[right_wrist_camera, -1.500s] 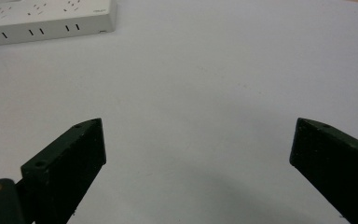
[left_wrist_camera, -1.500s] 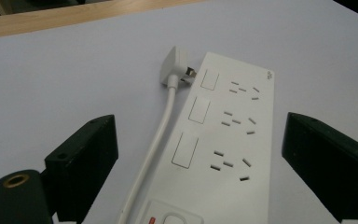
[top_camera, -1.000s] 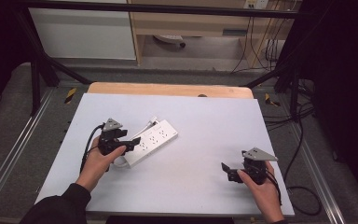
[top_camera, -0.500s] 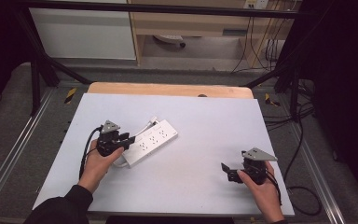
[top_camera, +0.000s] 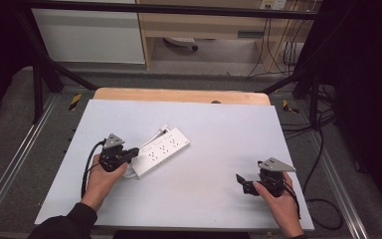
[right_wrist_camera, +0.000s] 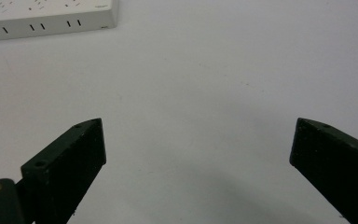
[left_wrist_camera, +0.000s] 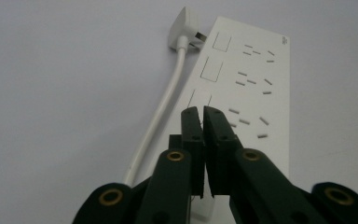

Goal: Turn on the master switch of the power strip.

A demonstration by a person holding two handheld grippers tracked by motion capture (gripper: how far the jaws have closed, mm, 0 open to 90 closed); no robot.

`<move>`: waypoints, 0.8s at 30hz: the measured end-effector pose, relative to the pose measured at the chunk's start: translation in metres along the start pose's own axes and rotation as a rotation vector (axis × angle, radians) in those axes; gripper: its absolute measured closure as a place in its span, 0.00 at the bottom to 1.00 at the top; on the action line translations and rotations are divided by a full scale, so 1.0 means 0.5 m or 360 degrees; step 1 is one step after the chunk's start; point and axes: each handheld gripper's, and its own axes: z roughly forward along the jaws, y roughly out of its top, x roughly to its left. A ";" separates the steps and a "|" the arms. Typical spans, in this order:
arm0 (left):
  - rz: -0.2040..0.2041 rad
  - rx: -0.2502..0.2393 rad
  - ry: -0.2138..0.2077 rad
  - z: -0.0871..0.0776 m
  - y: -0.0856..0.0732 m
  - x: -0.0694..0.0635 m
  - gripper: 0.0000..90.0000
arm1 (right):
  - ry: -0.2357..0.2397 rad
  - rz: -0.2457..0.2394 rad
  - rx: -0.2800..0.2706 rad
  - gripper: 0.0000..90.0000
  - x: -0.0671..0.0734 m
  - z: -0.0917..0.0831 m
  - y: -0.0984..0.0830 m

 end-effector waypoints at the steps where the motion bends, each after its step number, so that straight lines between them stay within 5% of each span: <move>1: -0.0012 0.0000 -0.0002 -0.002 -0.003 0.001 0.99 | 0.0000 0.0000 0.0000 0.04 0.000 0.000 0.000; 24: 0.0017 0.0055 0.0018 -0.007 -0.016 -0.001 1.00 | 0.0004 -0.0010 0.0001 0.04 0.001 0.001 0.000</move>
